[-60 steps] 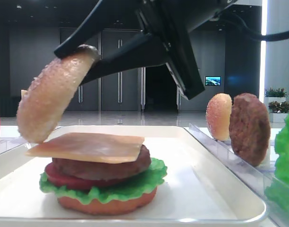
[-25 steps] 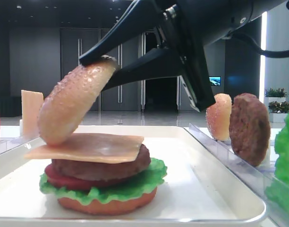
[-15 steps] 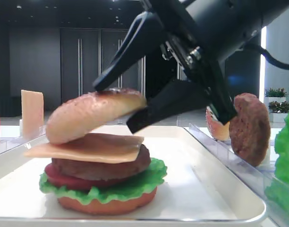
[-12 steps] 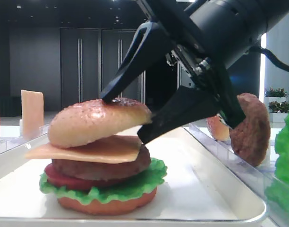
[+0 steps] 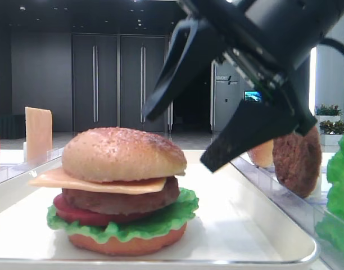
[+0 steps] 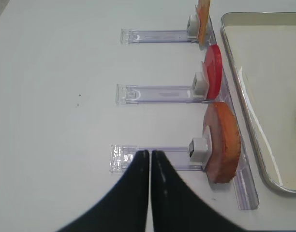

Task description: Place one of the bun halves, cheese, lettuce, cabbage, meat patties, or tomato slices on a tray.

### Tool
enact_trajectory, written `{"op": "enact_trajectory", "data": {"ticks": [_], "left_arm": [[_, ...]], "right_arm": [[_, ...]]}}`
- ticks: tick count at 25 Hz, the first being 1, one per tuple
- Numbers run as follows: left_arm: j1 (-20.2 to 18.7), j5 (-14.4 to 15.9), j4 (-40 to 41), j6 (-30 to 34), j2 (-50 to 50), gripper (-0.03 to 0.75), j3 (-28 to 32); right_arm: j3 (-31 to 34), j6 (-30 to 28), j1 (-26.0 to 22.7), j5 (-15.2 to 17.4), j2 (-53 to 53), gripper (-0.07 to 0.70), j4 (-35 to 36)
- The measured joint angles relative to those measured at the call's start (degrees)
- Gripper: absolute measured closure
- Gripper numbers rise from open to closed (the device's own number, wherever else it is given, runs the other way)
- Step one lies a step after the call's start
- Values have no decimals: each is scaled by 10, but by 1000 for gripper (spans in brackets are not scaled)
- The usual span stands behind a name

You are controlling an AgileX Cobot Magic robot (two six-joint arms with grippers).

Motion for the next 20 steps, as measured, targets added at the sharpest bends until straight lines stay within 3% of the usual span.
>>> {"op": "enact_trajectory", "data": {"ticks": [4,10,20], "left_arm": [[0,0,0,0,0,715,0],[0,0,0,0,0,715,0],[0,0,0,0,0,715,0]], "right_arm": [[0,27,0,-1,-41,110,-42],[0,105,-21,6,-121,108,-179],[0,242,-158,56,-239,108,-456]]}}
